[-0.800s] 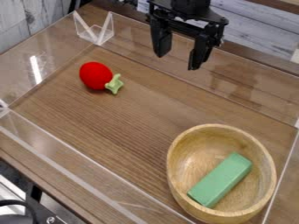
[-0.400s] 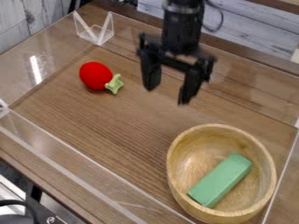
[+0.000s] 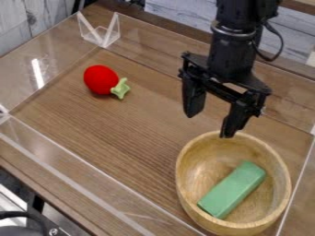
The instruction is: Remove the green block from the brown bowl and put it on the table
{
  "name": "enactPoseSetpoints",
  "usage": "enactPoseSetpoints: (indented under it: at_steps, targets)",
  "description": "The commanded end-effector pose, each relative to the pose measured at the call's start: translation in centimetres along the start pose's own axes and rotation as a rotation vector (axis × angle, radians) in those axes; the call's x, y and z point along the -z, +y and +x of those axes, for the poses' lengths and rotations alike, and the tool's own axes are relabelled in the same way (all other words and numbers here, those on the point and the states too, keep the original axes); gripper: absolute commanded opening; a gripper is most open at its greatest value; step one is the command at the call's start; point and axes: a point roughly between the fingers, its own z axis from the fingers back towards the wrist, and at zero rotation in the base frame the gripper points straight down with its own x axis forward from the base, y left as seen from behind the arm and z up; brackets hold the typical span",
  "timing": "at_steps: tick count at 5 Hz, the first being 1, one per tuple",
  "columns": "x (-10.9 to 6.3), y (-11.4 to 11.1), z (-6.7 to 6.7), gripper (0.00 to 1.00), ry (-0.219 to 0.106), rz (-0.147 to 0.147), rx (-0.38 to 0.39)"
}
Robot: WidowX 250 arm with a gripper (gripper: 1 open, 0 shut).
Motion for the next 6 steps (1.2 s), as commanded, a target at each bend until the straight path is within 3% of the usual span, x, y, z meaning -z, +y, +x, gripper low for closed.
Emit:
enactPoseSetpoints:
  at_steps: [1,3,5,6]
  targets:
    - [-1.9,-0.8,-0.1,1.0,-0.068,-0.006,0.051]
    - [-0.9,-5.2,-0.6,1.0,-0.084,-0.032,0.036]
    - [3.6,-5.3,0.0,1.0,-0.076,-0.025,0.149]
    - [4.1,-4.9,0.6,1.0,-0.114,-0.018,0.061]
